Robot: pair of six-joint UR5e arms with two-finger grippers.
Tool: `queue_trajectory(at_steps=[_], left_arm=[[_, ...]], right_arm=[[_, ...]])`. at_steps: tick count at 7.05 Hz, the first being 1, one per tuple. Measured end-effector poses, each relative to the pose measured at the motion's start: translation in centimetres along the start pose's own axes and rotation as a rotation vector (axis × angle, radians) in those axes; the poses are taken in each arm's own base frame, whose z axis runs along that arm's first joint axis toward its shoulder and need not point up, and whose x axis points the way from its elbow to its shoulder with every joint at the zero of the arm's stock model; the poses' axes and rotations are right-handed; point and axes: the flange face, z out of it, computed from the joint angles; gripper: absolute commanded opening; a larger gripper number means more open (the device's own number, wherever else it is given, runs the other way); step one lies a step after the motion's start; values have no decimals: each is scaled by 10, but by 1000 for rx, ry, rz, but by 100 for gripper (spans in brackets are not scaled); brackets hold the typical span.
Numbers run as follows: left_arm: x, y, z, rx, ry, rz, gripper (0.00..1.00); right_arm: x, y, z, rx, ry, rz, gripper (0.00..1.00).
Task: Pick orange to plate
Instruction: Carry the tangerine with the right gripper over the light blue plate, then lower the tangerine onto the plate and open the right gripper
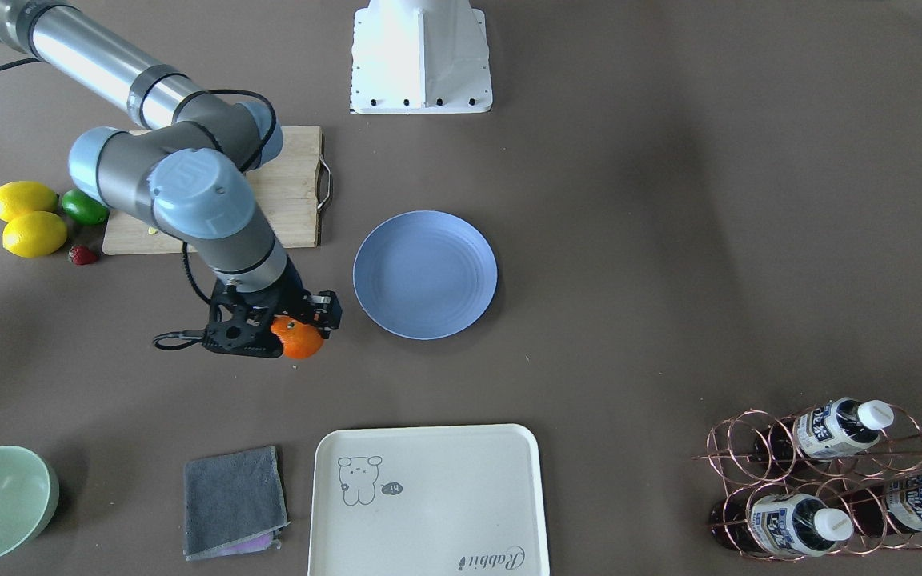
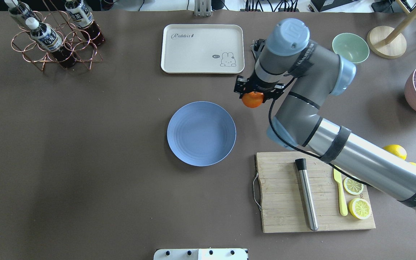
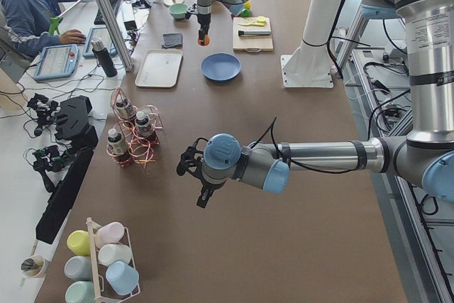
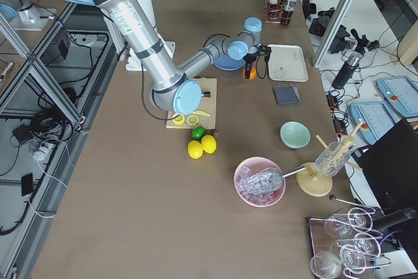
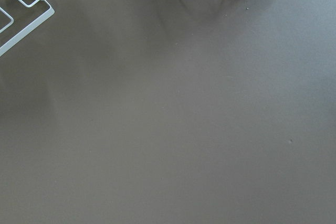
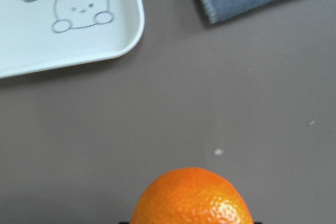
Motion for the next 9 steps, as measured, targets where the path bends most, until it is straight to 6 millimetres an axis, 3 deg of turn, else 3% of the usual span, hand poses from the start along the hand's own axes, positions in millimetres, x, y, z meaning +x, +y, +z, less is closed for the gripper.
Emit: queue_trajectory(at_steps=[1,2,4,5,7,9], left_arm=[[0,0,0,-1,1,-1,99],[0,0,1,-1,2,-1,99],[0,0,1,-2,2,-2,99],[0,0,1,-2,2,-2,99],[0,0,1,-2,2,-2,99],[-1,1,2,-4,2,-5,99]], right_arm=[[-48,40,2,10,8,55,0],[-78,74,11,21,23,84,0],[-108,113,35,32,59,98,0],[-113,122,42,31,68,93,97],[-119,128,44,41,69,75,100],[-122,117,21,50,45,50,100]])
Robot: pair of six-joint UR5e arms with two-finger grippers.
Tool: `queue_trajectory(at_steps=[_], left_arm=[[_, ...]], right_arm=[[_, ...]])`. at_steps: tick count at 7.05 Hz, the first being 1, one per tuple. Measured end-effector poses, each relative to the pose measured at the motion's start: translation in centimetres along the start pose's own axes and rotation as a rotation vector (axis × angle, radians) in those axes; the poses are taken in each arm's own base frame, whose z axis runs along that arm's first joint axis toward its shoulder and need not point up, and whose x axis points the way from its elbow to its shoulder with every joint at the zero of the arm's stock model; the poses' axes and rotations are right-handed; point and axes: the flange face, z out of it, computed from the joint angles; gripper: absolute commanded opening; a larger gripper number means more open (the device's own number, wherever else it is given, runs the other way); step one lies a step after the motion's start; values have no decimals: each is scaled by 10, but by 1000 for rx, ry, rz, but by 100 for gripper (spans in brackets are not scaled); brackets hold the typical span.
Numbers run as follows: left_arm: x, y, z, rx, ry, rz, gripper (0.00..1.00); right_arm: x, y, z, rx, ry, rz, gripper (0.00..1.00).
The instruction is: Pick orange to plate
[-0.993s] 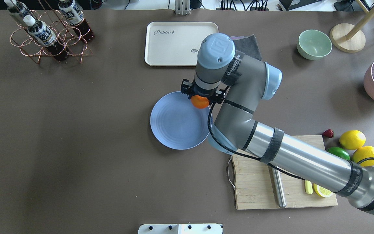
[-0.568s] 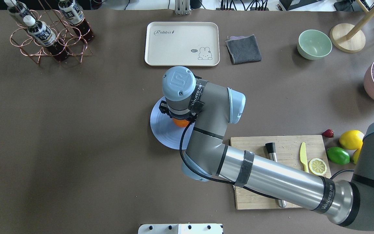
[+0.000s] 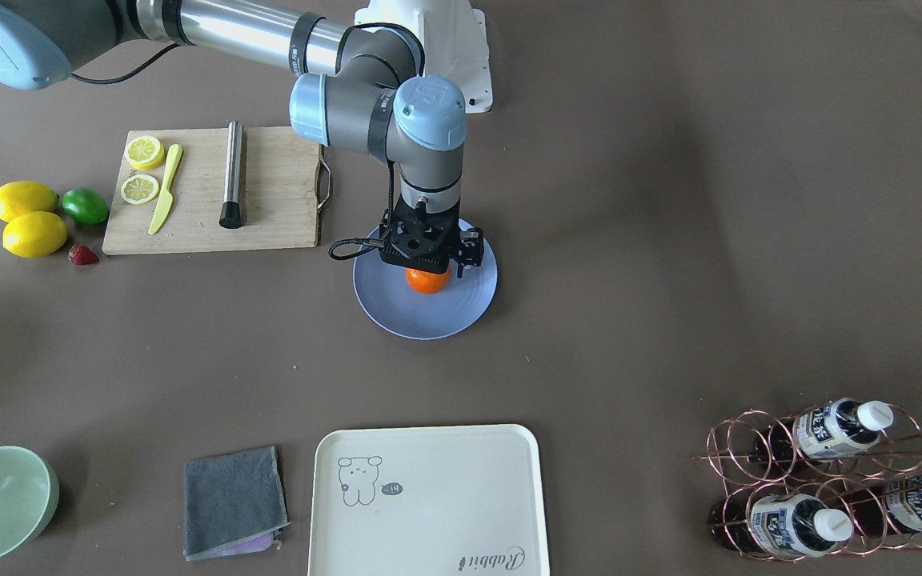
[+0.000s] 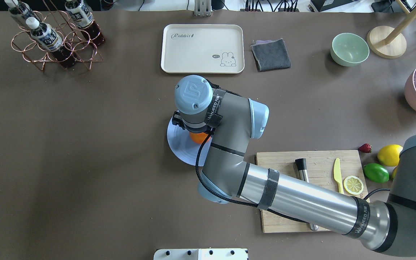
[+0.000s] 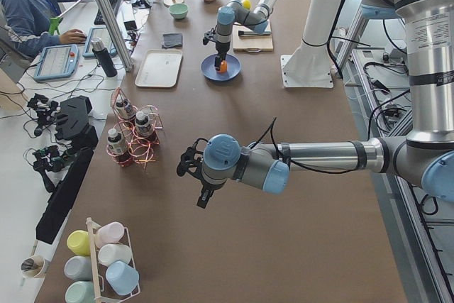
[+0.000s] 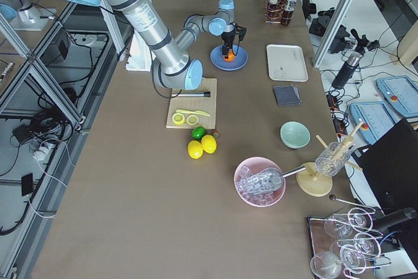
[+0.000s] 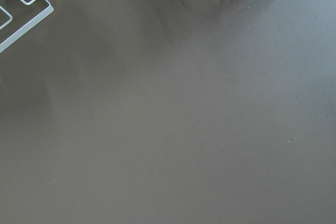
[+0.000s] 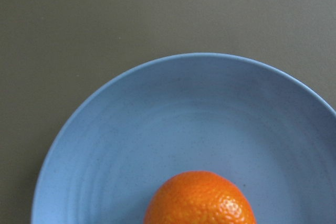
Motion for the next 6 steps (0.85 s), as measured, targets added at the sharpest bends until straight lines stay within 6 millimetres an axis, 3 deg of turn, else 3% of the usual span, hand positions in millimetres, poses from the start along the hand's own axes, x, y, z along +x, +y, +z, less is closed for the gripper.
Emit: queue_trajectory(at_steps=[2,3,4,5,6], left_arm=[[-10,7,8,-18,1,-22,99],[-16,10,13,-27,0,-31,99],[-19,10,15,-34,-4,-35,99],[-22,10,18,-42,-6,-41,99],[-22,10,21,-50,-5,-41,99]], right_arm=[[22,-48,-69,-42,-10,-52,100],[53,-77,-98,-58,-3,-89,100],[104,-110,-112,-62,5,-161,100],[168,-141,-121,-69,10,-248,100],[251,-174,-131,-87,10,-330,100]])
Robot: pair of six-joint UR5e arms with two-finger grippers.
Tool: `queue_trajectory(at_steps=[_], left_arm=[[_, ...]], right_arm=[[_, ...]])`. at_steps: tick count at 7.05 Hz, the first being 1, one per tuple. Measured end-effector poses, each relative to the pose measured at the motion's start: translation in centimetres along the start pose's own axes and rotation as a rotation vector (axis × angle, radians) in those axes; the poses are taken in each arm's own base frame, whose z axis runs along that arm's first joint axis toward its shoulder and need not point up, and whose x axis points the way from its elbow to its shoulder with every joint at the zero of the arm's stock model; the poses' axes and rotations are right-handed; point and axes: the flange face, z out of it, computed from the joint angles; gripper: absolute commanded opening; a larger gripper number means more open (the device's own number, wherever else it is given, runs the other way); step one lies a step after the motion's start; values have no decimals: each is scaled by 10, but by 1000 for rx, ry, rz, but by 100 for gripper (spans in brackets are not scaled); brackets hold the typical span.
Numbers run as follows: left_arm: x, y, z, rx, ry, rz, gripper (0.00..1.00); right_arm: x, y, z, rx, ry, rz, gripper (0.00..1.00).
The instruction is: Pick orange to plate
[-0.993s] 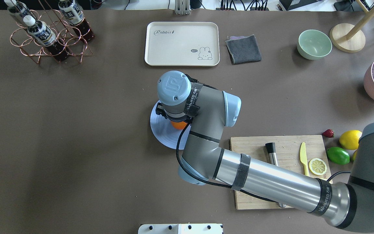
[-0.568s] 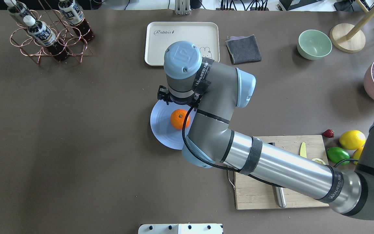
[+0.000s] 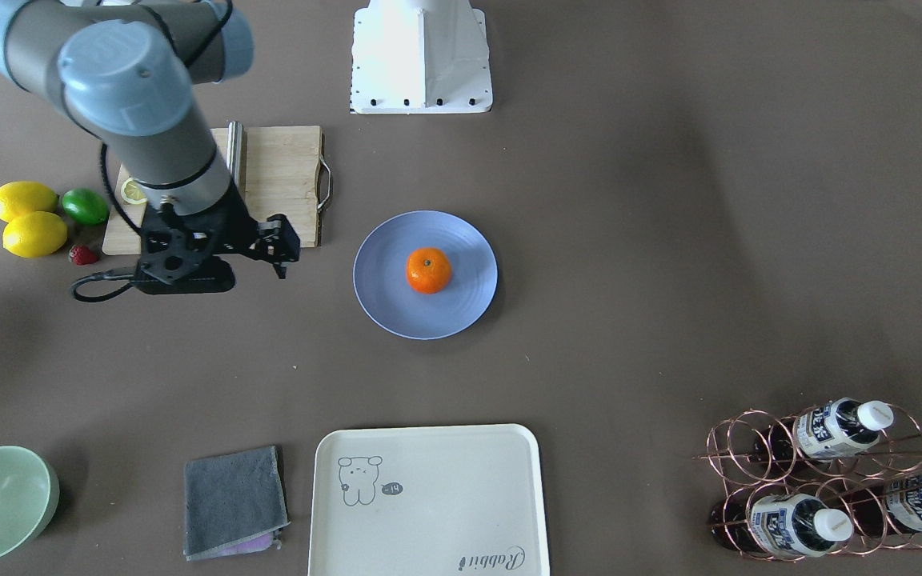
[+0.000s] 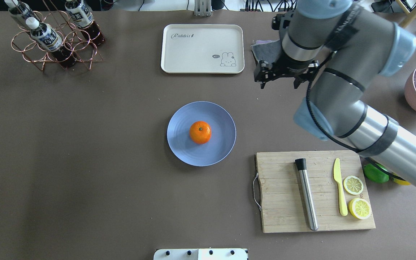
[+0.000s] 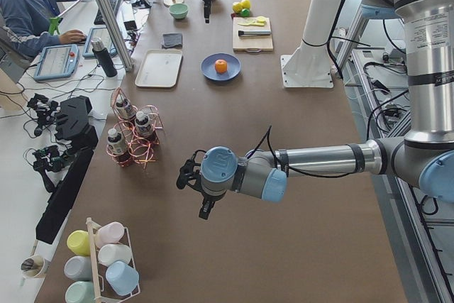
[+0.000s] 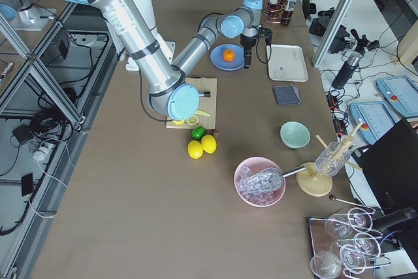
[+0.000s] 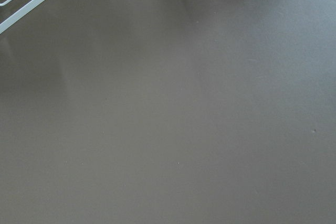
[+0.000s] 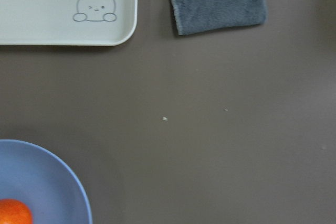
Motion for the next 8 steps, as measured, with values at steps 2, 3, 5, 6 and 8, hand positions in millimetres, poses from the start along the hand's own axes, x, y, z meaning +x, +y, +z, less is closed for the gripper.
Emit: queue_trajectory(at_steps=[2,3,5,6,8], left_arm=[[0,-4,3,-29,6,21,99],[-2,-12,1,-65,12,54,99],[-8,-30,-10,-104,20,90,99],[-9,-33,-13,-108,21,93,99],[-11,-32,-15,-111,22,91,99]], right_arm=[[152,9,-9,-31,24,-122,100],[222,19,-12,-48,36,-162,100],[368,60,-22,-80,39,-214,100],[426,90,-26,-89,43,-200,100],[494,143,-21,-114,50,-115,100]])
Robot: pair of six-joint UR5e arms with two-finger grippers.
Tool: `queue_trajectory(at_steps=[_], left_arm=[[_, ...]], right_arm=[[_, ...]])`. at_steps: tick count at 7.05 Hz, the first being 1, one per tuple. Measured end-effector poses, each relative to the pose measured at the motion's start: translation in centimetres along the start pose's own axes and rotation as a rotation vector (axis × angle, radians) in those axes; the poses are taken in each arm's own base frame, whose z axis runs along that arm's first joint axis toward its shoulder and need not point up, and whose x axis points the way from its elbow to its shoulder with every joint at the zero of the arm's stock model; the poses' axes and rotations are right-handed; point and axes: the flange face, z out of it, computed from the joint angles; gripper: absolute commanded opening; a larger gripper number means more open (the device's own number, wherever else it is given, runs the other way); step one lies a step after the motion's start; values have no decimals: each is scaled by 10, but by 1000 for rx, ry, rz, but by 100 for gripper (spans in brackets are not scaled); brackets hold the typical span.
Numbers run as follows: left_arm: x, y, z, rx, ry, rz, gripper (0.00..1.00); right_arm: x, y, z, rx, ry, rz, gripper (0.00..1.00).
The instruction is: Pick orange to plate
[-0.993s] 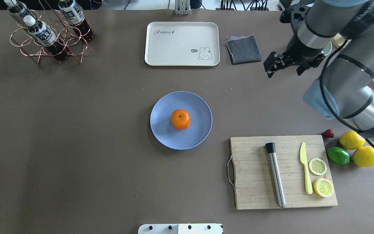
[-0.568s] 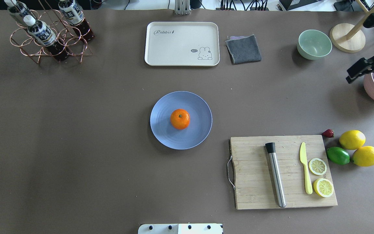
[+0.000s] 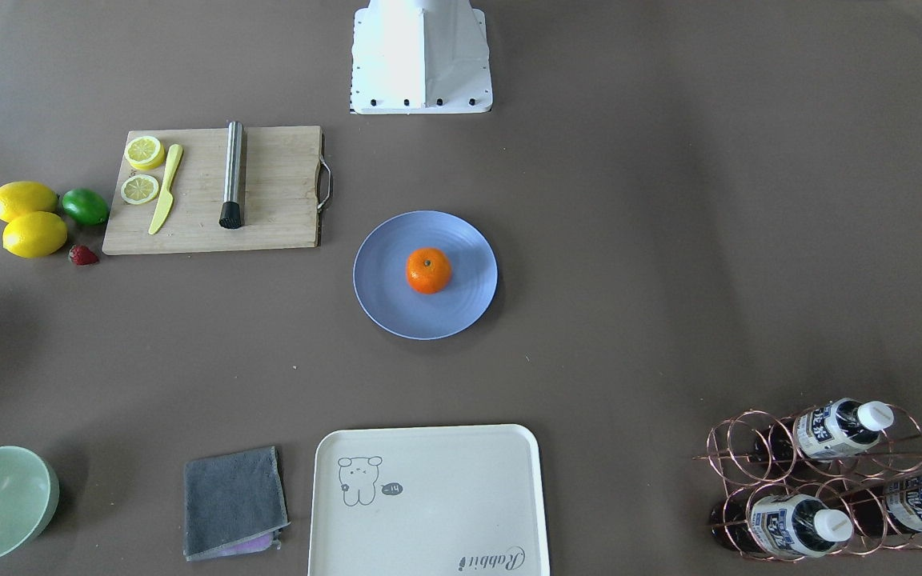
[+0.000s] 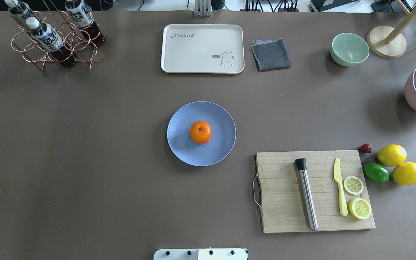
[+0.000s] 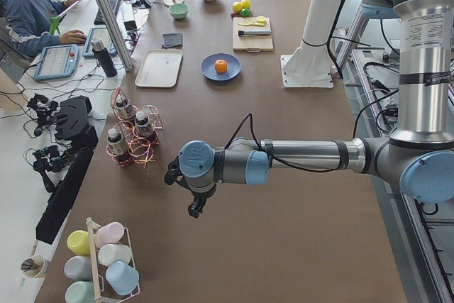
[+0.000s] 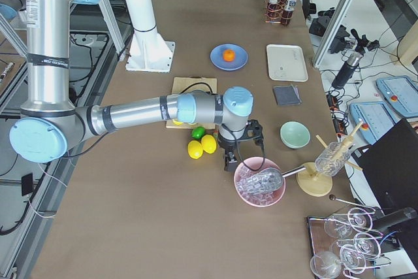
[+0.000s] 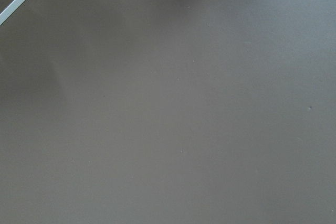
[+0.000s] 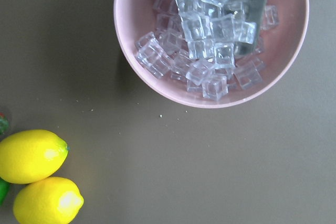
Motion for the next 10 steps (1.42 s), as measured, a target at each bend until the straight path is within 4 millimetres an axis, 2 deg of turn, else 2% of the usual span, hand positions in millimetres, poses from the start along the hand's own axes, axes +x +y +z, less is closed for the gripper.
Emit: queue_trajectory(at_steps=[1,2,10], left_arm=[[0,2,0,-1,0,-2,99],[-1,4,1,-3,0,-4,99],[-5,12,1,1,0,-21,99]], right_arm=[[11,14,6,-11,-2,30,100],[16,19,9,-17,-4,44,100],[18,20,10,-16,-7,47,100]])
